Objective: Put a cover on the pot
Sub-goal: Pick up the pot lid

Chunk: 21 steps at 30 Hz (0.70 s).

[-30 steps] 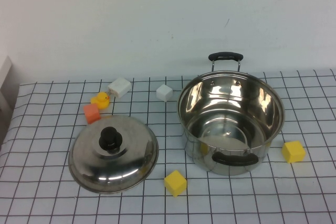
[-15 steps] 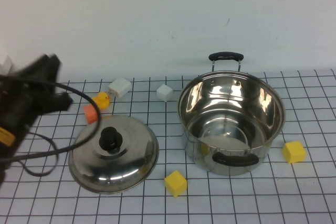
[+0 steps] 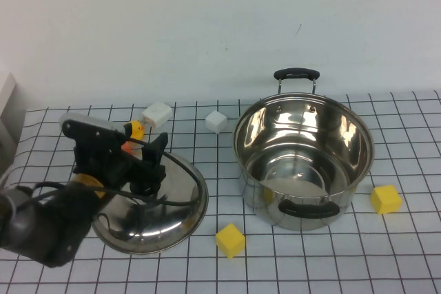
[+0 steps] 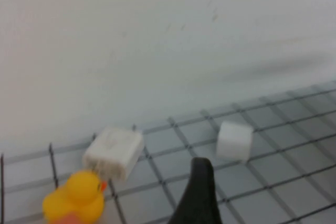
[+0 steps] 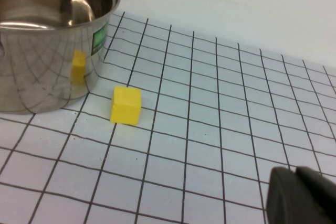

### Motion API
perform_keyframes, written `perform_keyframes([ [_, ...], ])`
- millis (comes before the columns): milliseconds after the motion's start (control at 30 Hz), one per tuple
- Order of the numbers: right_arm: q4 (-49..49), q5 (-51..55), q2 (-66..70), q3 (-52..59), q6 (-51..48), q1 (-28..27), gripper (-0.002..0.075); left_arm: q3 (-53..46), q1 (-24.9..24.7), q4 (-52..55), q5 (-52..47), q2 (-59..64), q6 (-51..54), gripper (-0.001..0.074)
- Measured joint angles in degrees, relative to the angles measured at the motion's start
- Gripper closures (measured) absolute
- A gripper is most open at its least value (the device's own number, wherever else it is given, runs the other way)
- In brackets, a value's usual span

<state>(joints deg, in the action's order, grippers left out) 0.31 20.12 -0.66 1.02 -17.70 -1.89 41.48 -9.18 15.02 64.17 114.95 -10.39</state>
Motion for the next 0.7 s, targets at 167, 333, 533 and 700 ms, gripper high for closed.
perform_keyframes([
  [167, 0.0, 0.0, 0.0, 0.0, 0.0, 0.0, 0.0717, 0.7, -0.7, -4.8, 0.0, 5.5, 1.0, 0.0185],
  [333, 0.0, 0.0, 0.0, 0.0, 0.0, 0.0, 0.0717, 0.8, -1.3, -5.9, -0.1, 8.9, 0.9, 0.0184],
  [533, 0.1, 0.0, 0.0, 0.0, 0.0, 0.0, 0.0717, 0.8, -1.6, -6.7, -0.2, 11.7, -0.9, 0.0189],
  [700, 0.1, 0.0, 0.0, 0.0, 0.0, 0.0, 0.0717, 0.8, -1.7, -7.9, -0.2, 12.0, -2.4, 0.0379],
])
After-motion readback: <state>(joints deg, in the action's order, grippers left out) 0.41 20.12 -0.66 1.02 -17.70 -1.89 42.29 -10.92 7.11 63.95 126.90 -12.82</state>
